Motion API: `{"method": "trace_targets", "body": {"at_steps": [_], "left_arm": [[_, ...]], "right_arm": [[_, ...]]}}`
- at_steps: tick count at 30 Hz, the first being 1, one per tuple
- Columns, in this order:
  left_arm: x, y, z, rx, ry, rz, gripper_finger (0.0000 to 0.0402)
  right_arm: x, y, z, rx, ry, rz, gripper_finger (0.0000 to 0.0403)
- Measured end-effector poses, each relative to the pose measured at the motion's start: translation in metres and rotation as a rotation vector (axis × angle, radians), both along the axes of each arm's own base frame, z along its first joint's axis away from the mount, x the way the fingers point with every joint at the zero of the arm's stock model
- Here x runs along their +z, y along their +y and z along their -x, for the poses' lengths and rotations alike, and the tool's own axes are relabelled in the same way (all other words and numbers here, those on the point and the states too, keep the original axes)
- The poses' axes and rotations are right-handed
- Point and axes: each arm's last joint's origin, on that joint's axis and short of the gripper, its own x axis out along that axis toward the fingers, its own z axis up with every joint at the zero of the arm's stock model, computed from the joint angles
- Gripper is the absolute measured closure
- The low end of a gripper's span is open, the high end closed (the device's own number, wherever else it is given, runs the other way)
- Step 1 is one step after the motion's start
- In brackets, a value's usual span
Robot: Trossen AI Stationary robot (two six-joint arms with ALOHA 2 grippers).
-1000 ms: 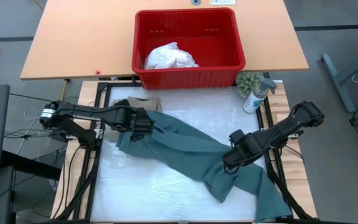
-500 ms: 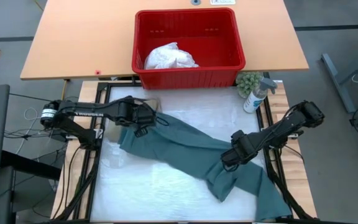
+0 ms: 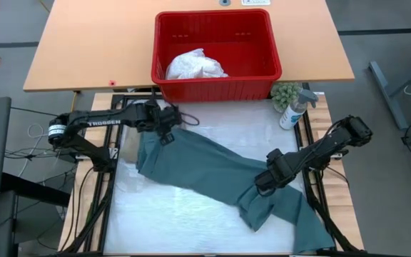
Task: Fold Laundry from Bin
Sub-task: Fold the blue pants in the red bin
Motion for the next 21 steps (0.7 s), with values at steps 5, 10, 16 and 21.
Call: {"method": "trace_targets", "body": {"at_steps": [5, 10, 16, 21], "left_arm": [[-0.001, 0.028, 0.002, 0.006, -0.029, -0.053, 0.0244], [0.008, 0.035, 0.014, 0.079, -0.096, 0.120, 0.0244], [0.030, 0.003, 0.049, 0.354, -0.288, 0.298, 0.0244], [0.017, -0.023, 0.080, 0.516, -0.340, 0.302, 0.0244]], "right_arm": [[0.000, -0.006, -0.003, -0.060, -0.006, 0.009, 0.0382], [0.000, -0.016, -0.006, -0.072, 0.001, -0.002, 0.0381], [0.000, -0.023, -0.010, -0.083, -0.001, -0.013, 0.0380], [-0.001, -0.025, -0.011, -0.055, -0.010, -0.003, 0.0380]]}}
